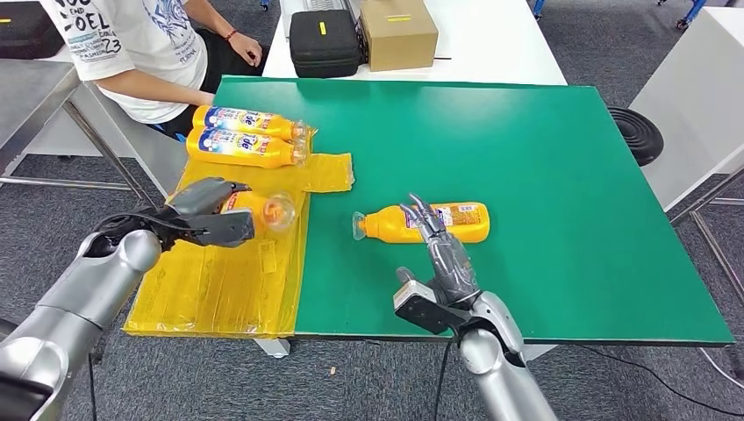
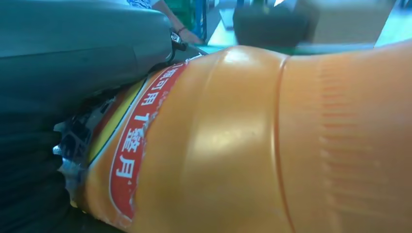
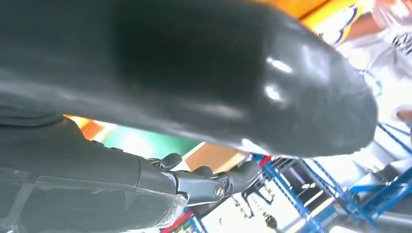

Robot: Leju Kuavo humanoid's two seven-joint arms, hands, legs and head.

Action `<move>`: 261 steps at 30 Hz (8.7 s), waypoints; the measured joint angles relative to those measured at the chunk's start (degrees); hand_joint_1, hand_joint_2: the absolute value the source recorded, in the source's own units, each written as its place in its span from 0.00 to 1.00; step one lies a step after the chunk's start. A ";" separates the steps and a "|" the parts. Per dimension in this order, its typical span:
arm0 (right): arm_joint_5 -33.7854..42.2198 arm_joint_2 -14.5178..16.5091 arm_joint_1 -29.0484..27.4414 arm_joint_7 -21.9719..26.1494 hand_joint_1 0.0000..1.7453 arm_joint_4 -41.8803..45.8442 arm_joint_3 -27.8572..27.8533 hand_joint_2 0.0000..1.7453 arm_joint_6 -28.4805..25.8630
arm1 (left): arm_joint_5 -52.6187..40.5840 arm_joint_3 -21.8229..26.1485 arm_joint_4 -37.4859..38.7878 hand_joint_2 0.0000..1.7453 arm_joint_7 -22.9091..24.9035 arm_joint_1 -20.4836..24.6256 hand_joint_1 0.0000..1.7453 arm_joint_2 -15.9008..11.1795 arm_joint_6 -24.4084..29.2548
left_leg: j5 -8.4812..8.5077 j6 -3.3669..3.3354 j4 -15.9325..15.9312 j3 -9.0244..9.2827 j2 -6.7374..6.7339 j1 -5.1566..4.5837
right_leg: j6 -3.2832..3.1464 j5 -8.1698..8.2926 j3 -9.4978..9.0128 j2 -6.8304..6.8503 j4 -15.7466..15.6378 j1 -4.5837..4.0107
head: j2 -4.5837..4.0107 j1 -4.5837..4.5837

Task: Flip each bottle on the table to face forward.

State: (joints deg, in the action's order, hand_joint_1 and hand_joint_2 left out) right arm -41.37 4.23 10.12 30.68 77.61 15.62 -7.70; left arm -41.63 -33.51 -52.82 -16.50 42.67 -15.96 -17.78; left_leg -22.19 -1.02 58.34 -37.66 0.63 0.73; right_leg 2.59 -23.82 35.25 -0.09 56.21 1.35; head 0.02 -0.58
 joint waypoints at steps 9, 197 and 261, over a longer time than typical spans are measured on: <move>-0.45 -0.66 -0.40 0.02 0.00 1.60 -2.38 0.00 0.00 | -4.29 -10.48 6.91 1.00 0.62 4.21 1.00 -1.95 -2.14 | 0.00 0.00 0.00 0.01 -0.02 0.01 | 0.00 0.00 0.00 -0.02 0.01 -0.01 | 0.00 0.00; -18.27 -9.29 33.10 -11.56 0.00 -46.66 -6.21 1.00 0.04 | 28.32 11.86 -8.90 1.00 -13.67 -20.01 0.00 14.17 27.68 | 0.34 -0.38 0.04 -0.18 0.24 -0.14 | 0.45 0.35 -0.03 0.03 -0.08 0.16 | 0.00 0.06; -19.66 -10.13 39.36 -16.29 0.00 -59.87 -6.17 1.00 13.27 | 32.51 14.36 -8.10 1.00 -14.06 -19.67 0.00 17.69 23.78 | 0.34 -0.37 0.03 -0.20 0.22 -0.09 | 0.44 0.35 0.00 0.02 -0.08 0.16 | 0.00 0.07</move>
State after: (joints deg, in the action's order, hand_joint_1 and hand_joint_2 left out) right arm -61.03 -5.90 49.48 14.38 17.74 9.45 5.57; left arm -9.11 -19.15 -60.91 -30.57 23.00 1.73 6.00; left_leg -21.85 -1.39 58.38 -37.86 0.84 0.64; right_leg 3.03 -23.47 35.26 -0.07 56.13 1.51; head 0.02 -0.51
